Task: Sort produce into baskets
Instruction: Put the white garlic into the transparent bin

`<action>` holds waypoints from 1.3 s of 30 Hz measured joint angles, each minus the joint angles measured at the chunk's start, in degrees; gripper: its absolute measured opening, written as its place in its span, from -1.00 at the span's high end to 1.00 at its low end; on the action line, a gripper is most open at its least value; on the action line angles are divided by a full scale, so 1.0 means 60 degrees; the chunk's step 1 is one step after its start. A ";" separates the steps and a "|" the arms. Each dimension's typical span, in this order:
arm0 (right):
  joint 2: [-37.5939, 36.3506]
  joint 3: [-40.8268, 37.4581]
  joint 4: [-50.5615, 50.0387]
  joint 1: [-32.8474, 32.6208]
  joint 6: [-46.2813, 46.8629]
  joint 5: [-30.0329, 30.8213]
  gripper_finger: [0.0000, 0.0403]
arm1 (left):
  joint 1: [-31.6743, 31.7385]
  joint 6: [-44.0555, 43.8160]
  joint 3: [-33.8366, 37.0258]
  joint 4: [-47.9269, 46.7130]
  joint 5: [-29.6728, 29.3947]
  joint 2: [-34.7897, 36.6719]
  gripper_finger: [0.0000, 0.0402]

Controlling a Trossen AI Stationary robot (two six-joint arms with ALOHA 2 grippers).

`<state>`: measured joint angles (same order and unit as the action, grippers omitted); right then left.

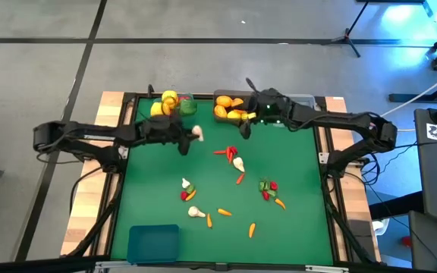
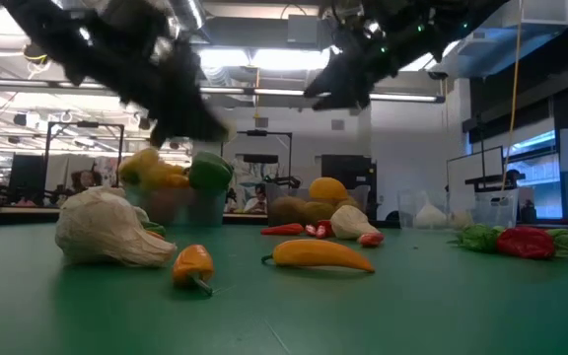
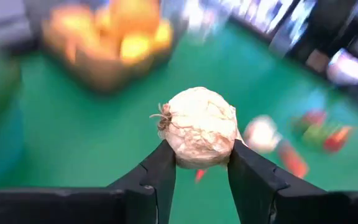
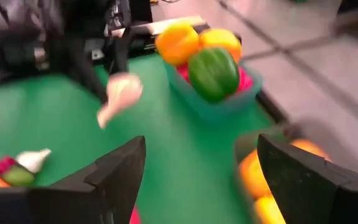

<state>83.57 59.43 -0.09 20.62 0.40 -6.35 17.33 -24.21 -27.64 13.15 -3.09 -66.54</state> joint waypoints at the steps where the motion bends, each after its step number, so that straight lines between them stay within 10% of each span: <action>1: 0.0000 0.0088 0.0003 -0.0153 -0.0518 0.0216 -0.50 | 0.0024 -0.0061 -0.0192 0.0002 -0.0001 0.0222 0.39; 8: 0.0000 0.0751 0.0549 -0.1308 -0.5052 0.2809 -0.50 | 0.0482 -0.0559 -0.1310 0.0025 0.0391 0.1336 0.39; 15: -0.0005 0.1300 0.1185 -0.1761 -0.6547 0.3135 -0.50 | 0.0923 -0.4189 -0.1530 0.1101 0.1278 0.1500 0.39; 39: 0.1866 0.2847 0.3984 -0.1832 -0.5857 0.1400 -0.50 | 0.0888 -0.5999 -0.1537 0.2713 0.1868 0.1460 0.39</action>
<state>94.77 76.51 23.81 9.63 -34.75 2.05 22.65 -60.20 -36.86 29.43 8.12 -57.78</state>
